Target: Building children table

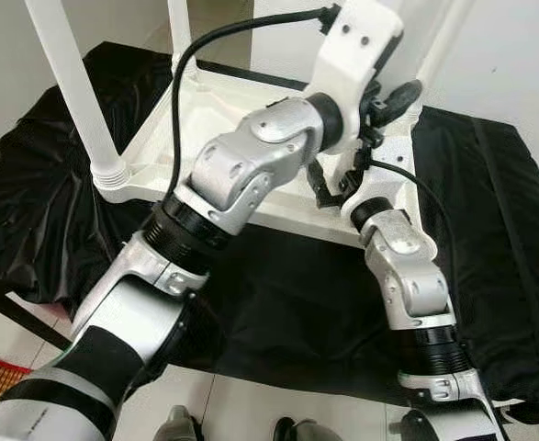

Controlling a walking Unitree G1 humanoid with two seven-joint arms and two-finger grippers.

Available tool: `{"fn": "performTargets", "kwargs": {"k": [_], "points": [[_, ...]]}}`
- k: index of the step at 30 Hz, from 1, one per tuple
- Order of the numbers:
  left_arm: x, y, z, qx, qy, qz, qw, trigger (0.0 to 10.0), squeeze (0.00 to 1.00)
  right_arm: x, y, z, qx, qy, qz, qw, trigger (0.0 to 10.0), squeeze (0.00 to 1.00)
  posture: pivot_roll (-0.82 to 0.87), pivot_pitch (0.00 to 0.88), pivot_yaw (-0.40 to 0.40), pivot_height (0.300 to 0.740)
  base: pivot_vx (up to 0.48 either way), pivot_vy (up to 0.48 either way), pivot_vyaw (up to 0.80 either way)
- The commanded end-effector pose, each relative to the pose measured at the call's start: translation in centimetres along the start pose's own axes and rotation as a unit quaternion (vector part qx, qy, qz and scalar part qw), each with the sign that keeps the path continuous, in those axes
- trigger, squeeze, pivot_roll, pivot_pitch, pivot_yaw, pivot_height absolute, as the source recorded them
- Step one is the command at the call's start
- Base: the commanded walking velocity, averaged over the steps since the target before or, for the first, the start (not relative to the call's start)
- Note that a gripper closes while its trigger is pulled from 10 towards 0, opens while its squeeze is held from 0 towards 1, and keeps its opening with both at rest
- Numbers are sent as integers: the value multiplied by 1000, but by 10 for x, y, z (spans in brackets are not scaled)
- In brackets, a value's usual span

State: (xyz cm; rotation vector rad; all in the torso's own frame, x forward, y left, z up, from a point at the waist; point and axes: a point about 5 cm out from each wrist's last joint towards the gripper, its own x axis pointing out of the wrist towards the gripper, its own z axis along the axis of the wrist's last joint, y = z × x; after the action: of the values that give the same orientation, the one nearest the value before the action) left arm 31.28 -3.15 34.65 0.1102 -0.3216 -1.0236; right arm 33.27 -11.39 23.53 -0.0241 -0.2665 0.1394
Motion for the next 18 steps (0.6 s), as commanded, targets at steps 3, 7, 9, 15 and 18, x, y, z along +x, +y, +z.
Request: {"fn": "performTargets", "kwargs": {"k": [3,7,9,15,18], "points": [[2,6,9,9,-16,92,996,10000,0,-1,-2,-1,11,-5,-51,999,10000,0,59,159,-65,740,0,0,0],[2,6,9,14,-16,90,996,10000,0,-1,-3,7,11,-23,-73,997,10000,0,63,162,-63,740,0,0,0],[2,5,10,16,-17,89,996,10000,0,-1,-4,12,8,-32,-82,996,10000,0,59,162,-64,740,0,0,0],[3,3,9,18,-18,87,996,10000,0,-1,-4,19,6,-40,-88,995,10000,0,59,162,-64,740,0,0,0],[3,2,9,20,-18,86,996,10000,0,-2,-3,21,7,-43,-87,995,7725,0,59,162,-64,740,0,0,0]]}}
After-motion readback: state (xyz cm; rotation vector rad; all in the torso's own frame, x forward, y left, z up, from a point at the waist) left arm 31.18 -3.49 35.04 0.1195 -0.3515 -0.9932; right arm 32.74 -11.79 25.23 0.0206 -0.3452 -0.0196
